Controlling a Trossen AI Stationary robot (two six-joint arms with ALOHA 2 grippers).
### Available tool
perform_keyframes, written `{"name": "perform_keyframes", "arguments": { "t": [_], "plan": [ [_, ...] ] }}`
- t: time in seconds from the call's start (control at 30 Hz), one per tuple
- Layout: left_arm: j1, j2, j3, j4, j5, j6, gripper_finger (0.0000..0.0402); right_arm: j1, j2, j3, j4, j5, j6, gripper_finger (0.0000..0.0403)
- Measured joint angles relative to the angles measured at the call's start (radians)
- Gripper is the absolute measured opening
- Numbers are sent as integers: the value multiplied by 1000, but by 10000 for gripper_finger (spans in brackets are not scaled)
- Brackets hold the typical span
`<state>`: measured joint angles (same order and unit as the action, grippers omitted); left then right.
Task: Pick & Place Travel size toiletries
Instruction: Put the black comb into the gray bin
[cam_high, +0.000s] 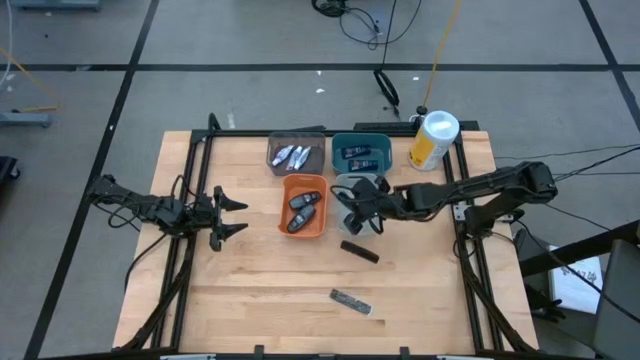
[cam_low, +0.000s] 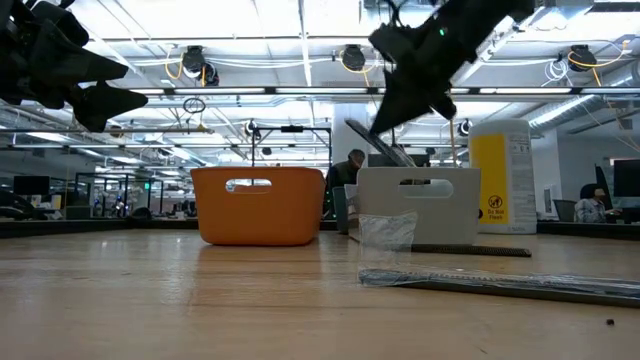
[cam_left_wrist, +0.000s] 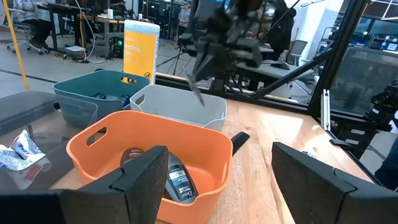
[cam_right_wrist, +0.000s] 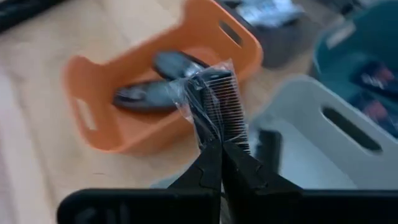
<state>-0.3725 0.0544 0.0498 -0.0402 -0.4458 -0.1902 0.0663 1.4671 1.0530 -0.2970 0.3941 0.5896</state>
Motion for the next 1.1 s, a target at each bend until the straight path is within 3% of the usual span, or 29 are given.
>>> {"name": "perform_keyframes", "arguments": {
  "t": [0.5, 0.9, 1.1],
  "plan": [
    [0, 0, 0, 0, 0, 0, 282, -87, -1, -201, 114, -6, 80, 0],
    [0, 0, 0, 0, 0, 0, 282, -94, -1, -217, 122, -2, 80, 2],
    [0, 0, 0, 0, 0, 0, 282, -94, -1, -217, 124, 1, 91, 37]
  ]
}}
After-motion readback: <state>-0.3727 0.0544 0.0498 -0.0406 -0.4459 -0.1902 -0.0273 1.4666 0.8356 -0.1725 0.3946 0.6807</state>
